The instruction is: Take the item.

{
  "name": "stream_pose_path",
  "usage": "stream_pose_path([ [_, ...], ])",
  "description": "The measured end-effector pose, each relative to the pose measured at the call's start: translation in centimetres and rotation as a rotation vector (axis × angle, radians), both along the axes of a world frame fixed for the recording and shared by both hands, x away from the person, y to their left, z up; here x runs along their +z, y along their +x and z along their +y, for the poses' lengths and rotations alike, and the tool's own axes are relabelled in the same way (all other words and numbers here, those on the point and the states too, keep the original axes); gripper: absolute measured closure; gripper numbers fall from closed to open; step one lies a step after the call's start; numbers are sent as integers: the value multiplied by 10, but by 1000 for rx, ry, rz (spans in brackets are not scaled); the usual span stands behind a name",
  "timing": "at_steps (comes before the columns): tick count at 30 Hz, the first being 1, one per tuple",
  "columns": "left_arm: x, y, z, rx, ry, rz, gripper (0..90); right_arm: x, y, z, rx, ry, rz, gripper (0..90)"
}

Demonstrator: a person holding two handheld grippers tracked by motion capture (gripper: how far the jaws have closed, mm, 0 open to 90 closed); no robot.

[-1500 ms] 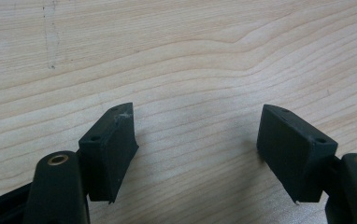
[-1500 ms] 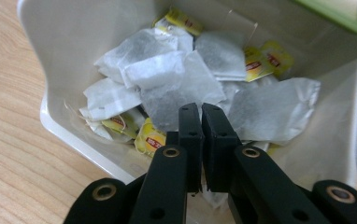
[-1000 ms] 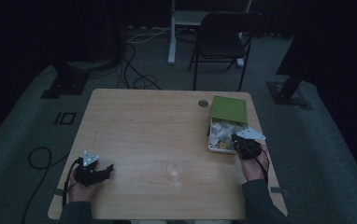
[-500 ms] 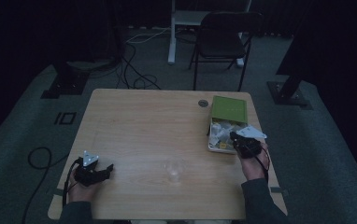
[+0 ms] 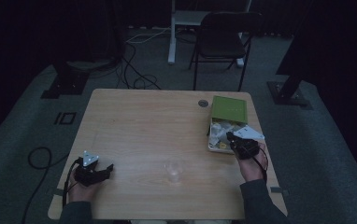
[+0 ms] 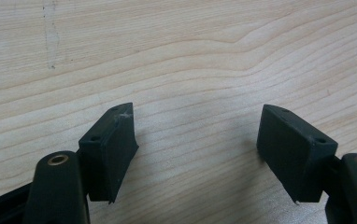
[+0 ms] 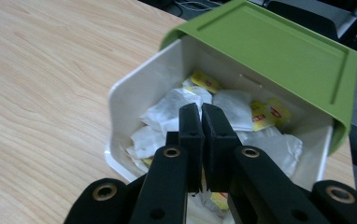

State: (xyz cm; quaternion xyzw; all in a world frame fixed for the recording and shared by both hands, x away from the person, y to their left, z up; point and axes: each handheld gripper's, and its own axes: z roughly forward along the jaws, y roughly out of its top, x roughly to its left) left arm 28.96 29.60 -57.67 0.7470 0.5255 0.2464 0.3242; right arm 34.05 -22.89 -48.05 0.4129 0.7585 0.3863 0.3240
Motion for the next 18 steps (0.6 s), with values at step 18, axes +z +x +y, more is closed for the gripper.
stream_pose_path([
  [18, 0, 0, 0, 0, 0, 0, 291, 13, -8, 11, 88, 48, -12, 885],
])
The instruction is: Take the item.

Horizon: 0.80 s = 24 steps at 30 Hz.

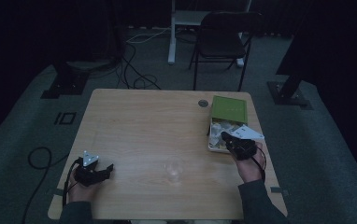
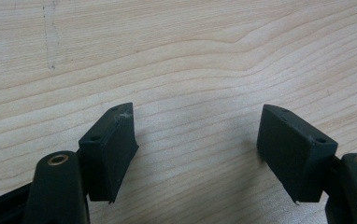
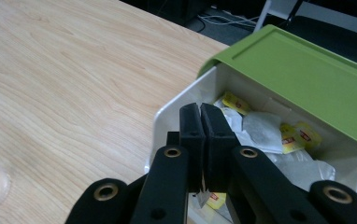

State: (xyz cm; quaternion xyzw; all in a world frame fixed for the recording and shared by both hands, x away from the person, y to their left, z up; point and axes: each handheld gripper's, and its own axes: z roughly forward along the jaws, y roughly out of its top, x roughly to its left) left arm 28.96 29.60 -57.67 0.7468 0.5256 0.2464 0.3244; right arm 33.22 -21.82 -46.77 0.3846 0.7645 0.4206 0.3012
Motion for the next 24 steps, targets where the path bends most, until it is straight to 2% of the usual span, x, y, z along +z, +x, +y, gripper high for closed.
stream_pose_path([
  [24, 0, 0, 0, 0, 0, 0, 291, 8, -9, 24, 93, -12, -14, 889],
])
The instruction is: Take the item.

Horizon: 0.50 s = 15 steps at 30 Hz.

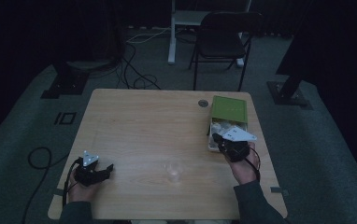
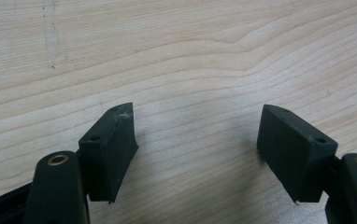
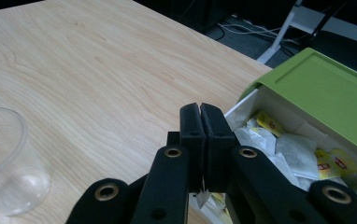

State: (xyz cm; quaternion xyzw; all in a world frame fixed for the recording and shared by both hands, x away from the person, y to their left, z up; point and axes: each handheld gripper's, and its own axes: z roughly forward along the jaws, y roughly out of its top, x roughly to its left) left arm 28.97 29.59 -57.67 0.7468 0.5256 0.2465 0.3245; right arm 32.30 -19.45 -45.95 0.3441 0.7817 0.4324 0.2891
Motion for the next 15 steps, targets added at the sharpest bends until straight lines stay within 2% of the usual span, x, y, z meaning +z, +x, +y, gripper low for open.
stream_pose_path([
  [15, 0, 0, 0, 0, 1, 0, 291, 3, -6, 10, 44, 0, -11, 890],
])
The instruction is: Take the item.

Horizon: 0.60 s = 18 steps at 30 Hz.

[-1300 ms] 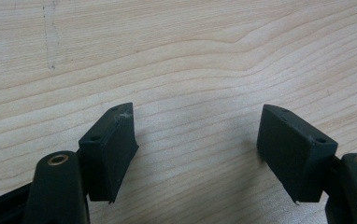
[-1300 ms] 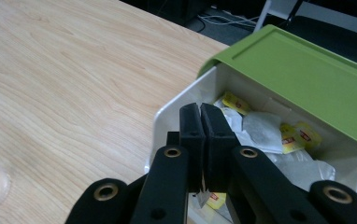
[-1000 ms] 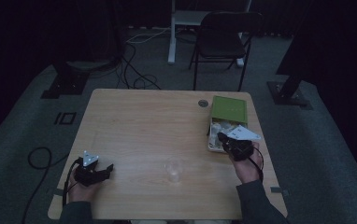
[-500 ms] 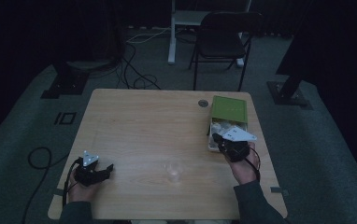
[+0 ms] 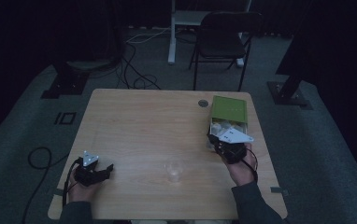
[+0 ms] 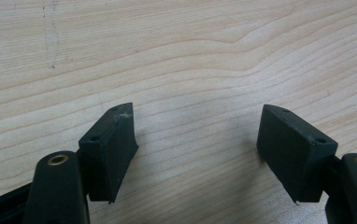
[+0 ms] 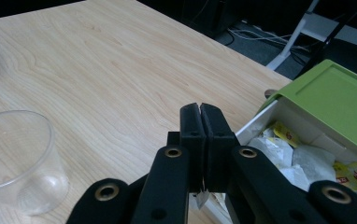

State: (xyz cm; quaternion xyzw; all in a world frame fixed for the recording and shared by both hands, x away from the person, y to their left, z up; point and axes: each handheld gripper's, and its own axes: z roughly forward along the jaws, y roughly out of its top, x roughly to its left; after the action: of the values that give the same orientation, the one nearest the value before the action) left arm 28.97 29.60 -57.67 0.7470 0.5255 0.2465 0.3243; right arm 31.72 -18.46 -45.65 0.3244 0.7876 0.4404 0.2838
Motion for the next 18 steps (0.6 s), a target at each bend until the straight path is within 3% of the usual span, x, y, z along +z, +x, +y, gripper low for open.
stream_pose_path([
  [18, 0, 0, 0, 0, 0, 0, 291, 3, -6, 12, 59, 23, 7, 890],
])
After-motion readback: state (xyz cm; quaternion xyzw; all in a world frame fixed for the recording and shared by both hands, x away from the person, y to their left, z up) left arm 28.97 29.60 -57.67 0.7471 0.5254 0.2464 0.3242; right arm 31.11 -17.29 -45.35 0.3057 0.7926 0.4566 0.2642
